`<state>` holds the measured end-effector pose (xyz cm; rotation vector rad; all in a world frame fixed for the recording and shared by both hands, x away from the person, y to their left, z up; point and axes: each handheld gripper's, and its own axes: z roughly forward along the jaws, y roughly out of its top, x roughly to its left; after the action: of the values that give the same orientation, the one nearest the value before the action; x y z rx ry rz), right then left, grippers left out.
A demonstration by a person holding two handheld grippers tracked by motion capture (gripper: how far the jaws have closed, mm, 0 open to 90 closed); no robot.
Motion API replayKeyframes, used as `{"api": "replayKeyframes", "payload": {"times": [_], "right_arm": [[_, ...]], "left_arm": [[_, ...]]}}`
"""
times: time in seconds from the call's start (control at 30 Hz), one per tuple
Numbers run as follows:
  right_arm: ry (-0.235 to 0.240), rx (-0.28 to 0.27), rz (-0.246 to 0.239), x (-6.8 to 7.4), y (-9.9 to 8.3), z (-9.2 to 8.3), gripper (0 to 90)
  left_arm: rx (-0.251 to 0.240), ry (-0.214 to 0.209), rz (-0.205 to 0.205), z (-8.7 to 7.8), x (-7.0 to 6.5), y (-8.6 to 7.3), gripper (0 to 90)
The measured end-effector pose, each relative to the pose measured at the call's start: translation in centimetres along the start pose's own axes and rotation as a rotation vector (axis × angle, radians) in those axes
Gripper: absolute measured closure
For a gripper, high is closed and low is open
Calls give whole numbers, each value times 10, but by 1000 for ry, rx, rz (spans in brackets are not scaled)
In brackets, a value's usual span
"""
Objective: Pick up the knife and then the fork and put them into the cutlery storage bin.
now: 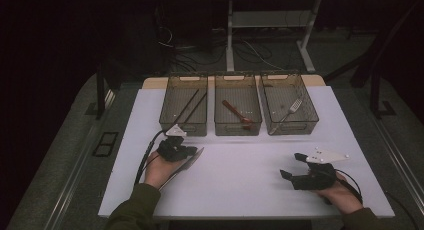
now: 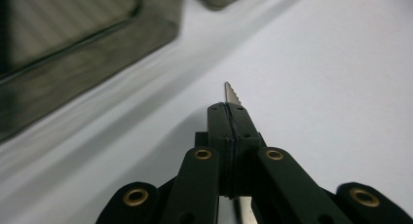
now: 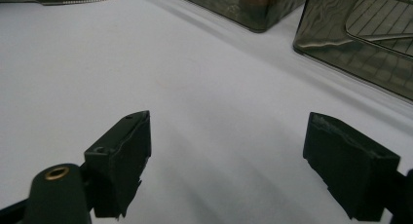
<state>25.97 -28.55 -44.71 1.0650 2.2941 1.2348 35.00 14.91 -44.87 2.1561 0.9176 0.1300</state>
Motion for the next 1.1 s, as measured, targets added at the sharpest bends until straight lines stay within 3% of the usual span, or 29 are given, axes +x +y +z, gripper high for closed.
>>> {"api": "replayKeyframes", "payload": {"times": [0.03, 0.2, 0.3, 0.4, 0.57, 0.63, 0.73, 0.9, 1.1], "right_arm": [[1, 0, -1, 0, 0, 0, 170], [3, 1, -1, 0, 0, 0, 170], [2, 1, 1, 0, 0, 0, 170], [3, -1, 0, 0, 0, 0, 170], [1, -3, 1, -1, 0, -1, 170], [0, -3, 2, -1, 0, -1, 170], [-2, -4, 4, -2, 0, -2, 170], [-3, -1, 0, -1, 0, -2, 170], [-5, 2, -6, -1, 0, -1, 170]], "left_arm": [[17, -13, 28, 0, -1, 1, 889], [35, -76, 77, 5, -14, 4, 889], [53, -67, 118, 9, -22, 5, 889], [39, -66, 129, 4, -23, 8, 888], [-4, -15, 109, -20, -28, 5, 813], [2, -2, 110, -31, -28, 0, 784], [-6, 12, 79, -44, -27, -12, 735], [16, 41, 82, -60, -28, -33, 680], [13, 66, 65, -75, -30, -52, 677]]}}
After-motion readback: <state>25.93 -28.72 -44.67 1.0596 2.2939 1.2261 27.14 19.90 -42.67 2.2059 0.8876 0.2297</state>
